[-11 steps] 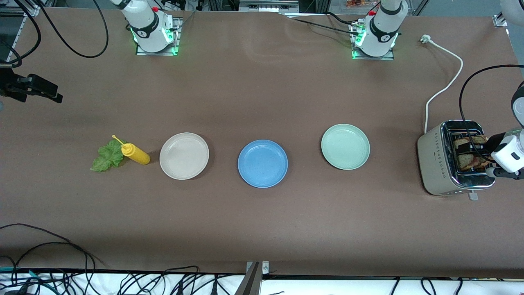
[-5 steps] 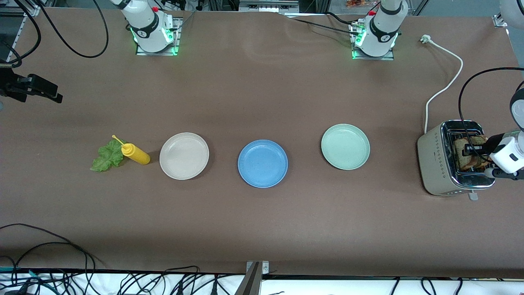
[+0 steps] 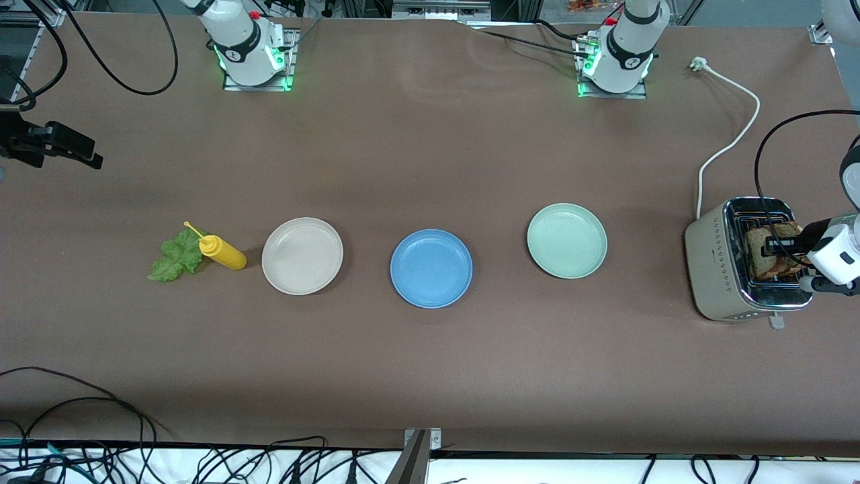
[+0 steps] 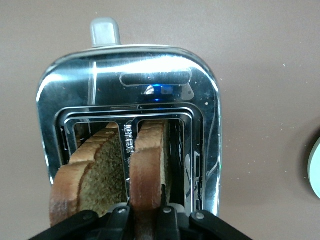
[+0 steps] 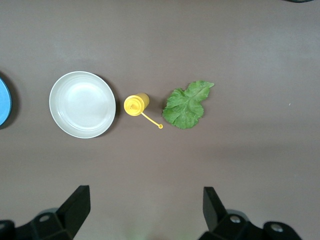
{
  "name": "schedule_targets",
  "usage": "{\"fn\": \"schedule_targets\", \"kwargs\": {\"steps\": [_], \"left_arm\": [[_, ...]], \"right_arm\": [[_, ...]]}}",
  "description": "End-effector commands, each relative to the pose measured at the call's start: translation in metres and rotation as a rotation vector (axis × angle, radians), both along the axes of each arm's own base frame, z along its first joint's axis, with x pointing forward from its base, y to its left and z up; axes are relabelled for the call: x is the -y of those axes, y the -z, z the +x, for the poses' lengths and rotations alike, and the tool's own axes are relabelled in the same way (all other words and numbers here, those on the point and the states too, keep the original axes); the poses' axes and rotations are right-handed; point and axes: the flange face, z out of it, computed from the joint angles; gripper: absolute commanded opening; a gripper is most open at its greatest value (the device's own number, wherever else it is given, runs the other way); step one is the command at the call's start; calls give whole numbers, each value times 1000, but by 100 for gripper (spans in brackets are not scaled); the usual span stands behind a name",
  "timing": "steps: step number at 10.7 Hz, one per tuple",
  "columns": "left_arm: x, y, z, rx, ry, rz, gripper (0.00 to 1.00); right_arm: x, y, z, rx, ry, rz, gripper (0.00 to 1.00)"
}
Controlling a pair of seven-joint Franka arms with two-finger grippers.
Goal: Make sandwich in blue plate with both arms
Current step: 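Lift the bread slice out of the toaster with the left gripper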
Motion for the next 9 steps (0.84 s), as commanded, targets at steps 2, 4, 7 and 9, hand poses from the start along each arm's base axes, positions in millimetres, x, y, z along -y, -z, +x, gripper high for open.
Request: {"fn": "schedule_targets", "kwargs": {"steps": [2,4,7,9], "left_arm": [[6,-40,3,55,9,20,0],[8,-59,7,90,19,33,0],[16,-92,7,143,33,38,0],[24,-120,2,188,46,39,0]], "right_arm": [[-3,-9,0,13,-10,-1,100],[-7,-6,3,17,-16,-1,100],[-6,-4,8,33,-15,1,100],[-7,1,10,27,-17,0,100]]}}
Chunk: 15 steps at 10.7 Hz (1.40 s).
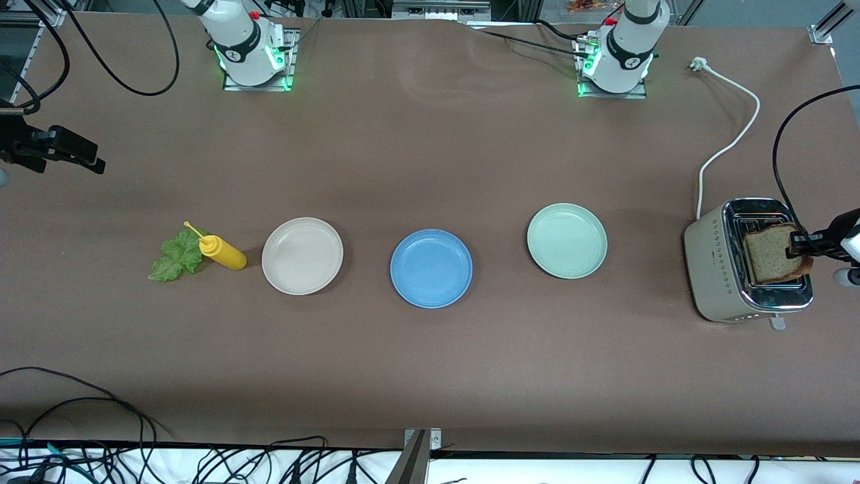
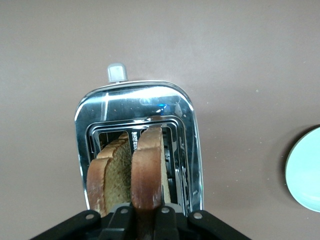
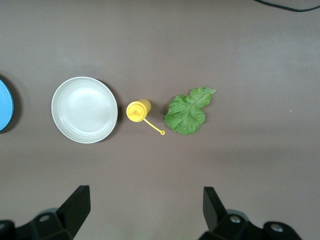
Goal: Make sandwich in blue plate with both arms
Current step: 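Lift the bread slice out of the toaster with the left gripper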
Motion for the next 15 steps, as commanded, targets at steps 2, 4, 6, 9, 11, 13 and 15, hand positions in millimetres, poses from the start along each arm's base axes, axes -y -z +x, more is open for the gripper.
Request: {"fn": "schedule_targets", "kwargs": {"steps": [2,4,6,9,11,13,15], "left_arm": [[16,-80,-11,122,28,19,0],[19,-110,-28,125,32,4,0],[41,-124,-34,115,55,-14,0],[97,-124,-35,57,76,-45,0],[145,-124,-31,51,41,-36,0],[190,-119,-30,43,8,31,0],[257,-113,-36,45,-28,126,0]], "right_arm": [[1,1,8,12,-12,0,100],[-2,2,8,10,-9,0,100],[-1,2,8,9,-8,0,100],[0,3,9,9,-6,0,100],[0,5,10,6,-6,0,100],[0,5,9,4,-8,0,100],[0,5,9,4,-8,0,100]]}}
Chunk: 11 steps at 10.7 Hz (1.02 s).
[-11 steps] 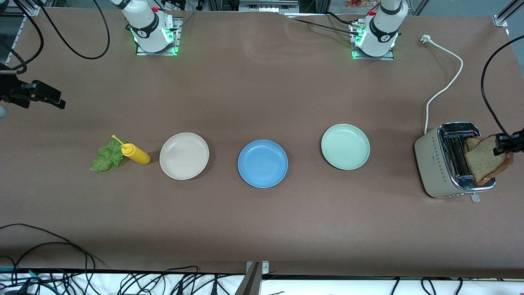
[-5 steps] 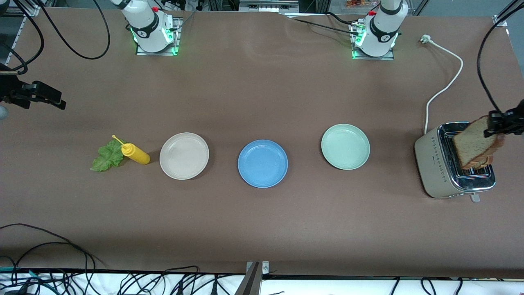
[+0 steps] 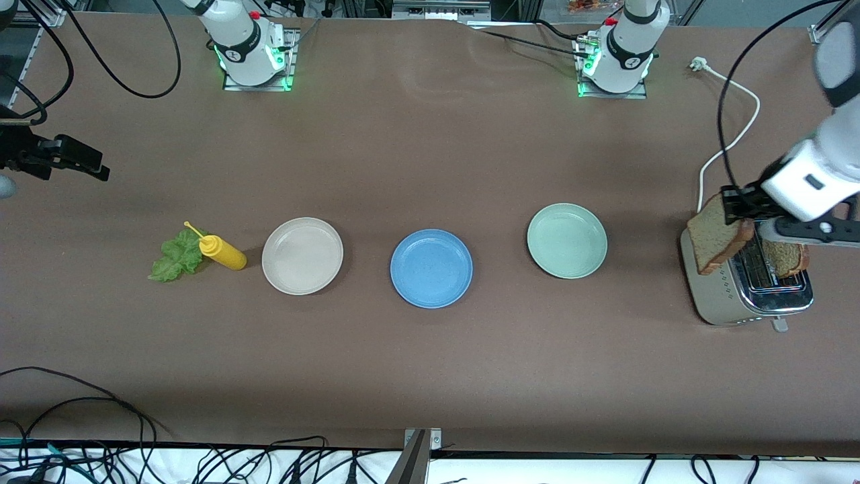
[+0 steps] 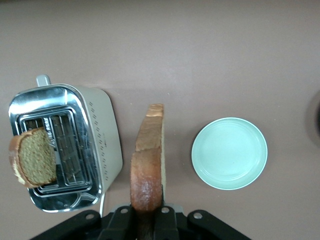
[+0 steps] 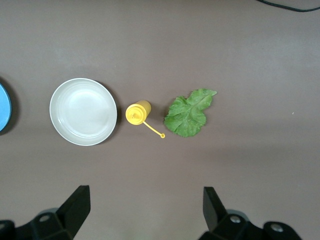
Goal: Make sandwich in blue plate with both arms
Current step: 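Lift the bread slice out of the toaster with the left gripper, then carry the bread slice over the blue plate with the left gripper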
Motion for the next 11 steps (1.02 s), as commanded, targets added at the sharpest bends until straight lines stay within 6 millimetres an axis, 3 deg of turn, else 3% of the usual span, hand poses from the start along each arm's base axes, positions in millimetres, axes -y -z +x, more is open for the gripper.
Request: {"fn": "schedule_targets", "kwargs": {"steps": [1,4,7,10,11], "left_arm": [[80,13,-8,-4,-68,94,0],[159,35,-22,21,-85,183,0],[241,57,-49,53,-64,265,0],[297,87,-71,72,-40,318,0],[308,93,-72,59,-52,301,0]], "right_arm": [[0,-5,2,8,-7,0,100],[0,-5,2,8,-7,0,100],[0,-5,2,8,-5,0,100],[0,-5,2,8,-5,0,100],[0,-5,2,8,-5,0,100]]}}
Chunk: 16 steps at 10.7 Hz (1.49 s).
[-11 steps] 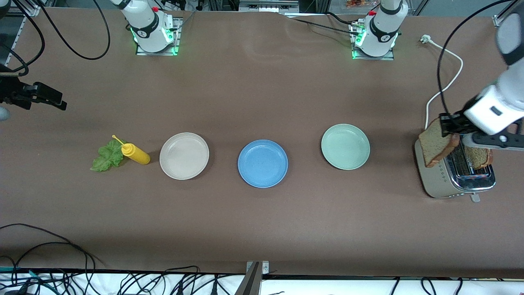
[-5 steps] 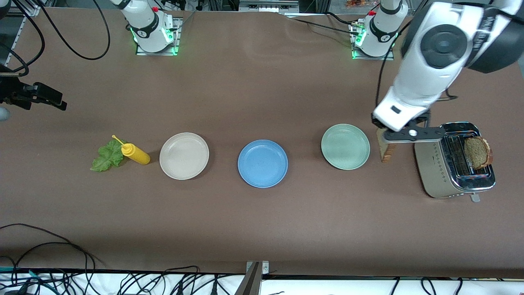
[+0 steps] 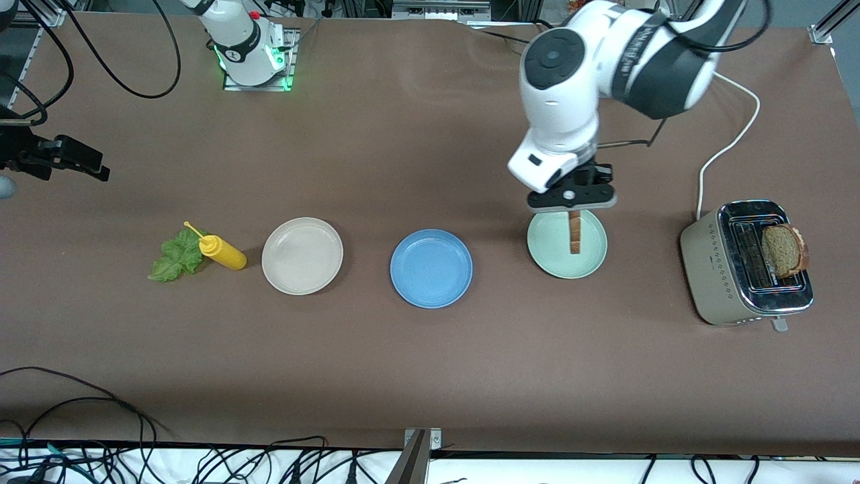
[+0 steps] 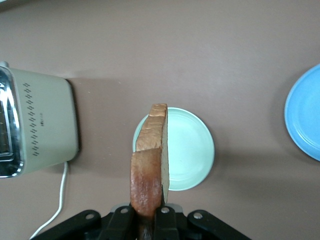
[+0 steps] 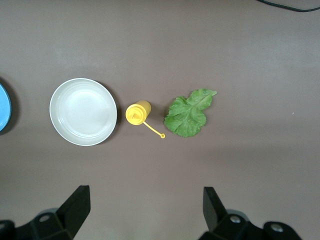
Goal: Make sandwich in blue plate with both arms
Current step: 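Carry the bread slice over the blue plate with the left gripper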
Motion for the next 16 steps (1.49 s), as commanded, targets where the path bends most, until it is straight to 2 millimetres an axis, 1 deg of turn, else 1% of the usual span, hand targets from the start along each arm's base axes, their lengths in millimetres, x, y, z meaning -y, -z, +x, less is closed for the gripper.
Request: {"fn": "schedule_targets", "kwargs": {"steps": [1,4,5,7,8,10,12,14,15,16], "left_arm": [[38,9,-4,-2,-13,-27,0],[78,13,2,-34,6,-141,0],[84,14,8,-40,4,-177,0],[103,16,9,-58,28,-260,0],[114,21,7,-101,31,-338,0],[128,26,14,-123,1,-502,0],[136,41,25,-105,-3,-577,0],[140,67,32,-136,-7,-623,0],[138,80,37,-154,22,-629,0],[133,97,42,-179,59,-631,0]], "right_arm": [[0,-5,2,7,-7,0,100],[0,-5,2,7,-5,0,100],[0,-5,2,7,-7,0,100],[0,-5,2,7,-7,0,100],[0,-6,2,9,-6,0,100],[0,-6,2,9,-5,0,100],[0,-5,2,7,-6,0,100],[0,-5,2,7,-6,0,100],[0,-5,2,7,-6,0,100],[0,-5,2,7,-6,0,100]]}}
